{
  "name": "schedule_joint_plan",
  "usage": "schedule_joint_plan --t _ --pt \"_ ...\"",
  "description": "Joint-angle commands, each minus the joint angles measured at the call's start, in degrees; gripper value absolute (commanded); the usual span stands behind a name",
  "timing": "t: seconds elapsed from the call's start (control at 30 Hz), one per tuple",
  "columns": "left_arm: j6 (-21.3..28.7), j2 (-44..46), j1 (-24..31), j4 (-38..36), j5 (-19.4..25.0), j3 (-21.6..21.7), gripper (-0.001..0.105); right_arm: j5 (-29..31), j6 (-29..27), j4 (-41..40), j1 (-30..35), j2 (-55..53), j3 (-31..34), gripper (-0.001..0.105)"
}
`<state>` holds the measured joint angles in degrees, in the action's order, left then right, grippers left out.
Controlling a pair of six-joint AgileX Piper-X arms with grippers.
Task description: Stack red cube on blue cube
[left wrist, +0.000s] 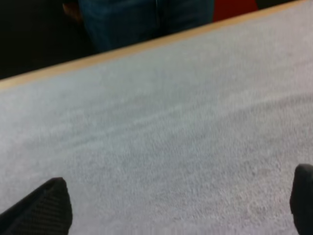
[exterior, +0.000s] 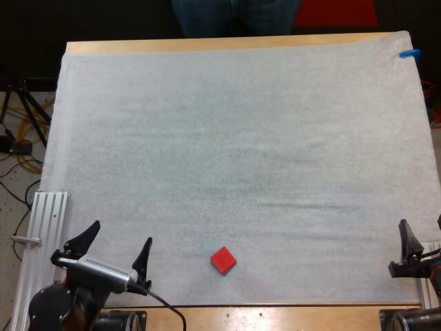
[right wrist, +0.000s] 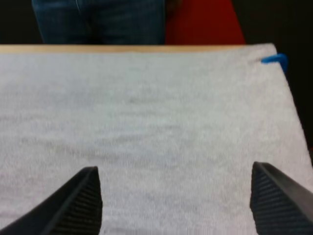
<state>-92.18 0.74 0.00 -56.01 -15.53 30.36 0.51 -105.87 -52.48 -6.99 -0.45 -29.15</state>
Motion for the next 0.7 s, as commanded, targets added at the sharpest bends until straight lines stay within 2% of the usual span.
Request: schedule_joint_plan --t 0.0,0.13,0.67 --pt "-0.57 7.98 0.00 1.00 0.77 -0.71 0.087 -0.51 -0.65 0.82 0.07 -2.35 0.41 0.063" --pt "-0.57 7.98 0.00 1.43 0.77 -2.79 0.087 -0.51 -0.65 0.82 0.07 -2.35 1.86 0.063" --pt "-0.57 7.98 0.00 1.73 0.77 -2.86 0.087 -0.51 0.75 -1.26 0.07 -2.35 1.77 0.063"
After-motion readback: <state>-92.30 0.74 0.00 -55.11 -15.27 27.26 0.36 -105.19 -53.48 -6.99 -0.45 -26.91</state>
